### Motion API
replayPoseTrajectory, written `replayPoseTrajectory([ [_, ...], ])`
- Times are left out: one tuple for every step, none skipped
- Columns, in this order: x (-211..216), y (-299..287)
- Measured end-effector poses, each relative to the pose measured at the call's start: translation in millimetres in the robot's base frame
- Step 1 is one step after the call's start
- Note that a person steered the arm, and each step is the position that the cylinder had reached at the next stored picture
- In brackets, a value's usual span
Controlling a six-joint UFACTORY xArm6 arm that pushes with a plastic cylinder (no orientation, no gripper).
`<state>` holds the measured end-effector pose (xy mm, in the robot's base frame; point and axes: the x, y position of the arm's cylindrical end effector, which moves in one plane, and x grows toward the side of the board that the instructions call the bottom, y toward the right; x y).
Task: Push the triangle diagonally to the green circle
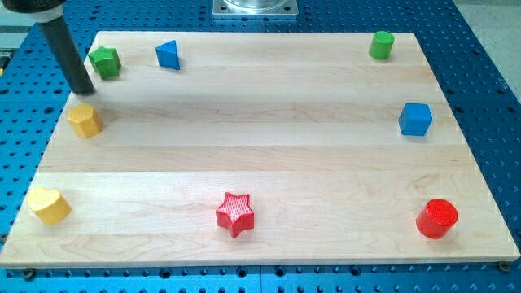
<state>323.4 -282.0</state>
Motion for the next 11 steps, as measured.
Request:
replayPoseTrajectory([
  [-35.0, 43.6],
  [-32.6, 71.7],
  [7.8, 115.3],
  [-6.7, 193.0],
  [-88.9, 190.4],
  [-103.4, 139.3],
  [-94.4, 100.2],
  [-32.1, 151.6],
  [32.5, 217.6],
  [42.1, 251.5],
  [39.3, 286.8],
])
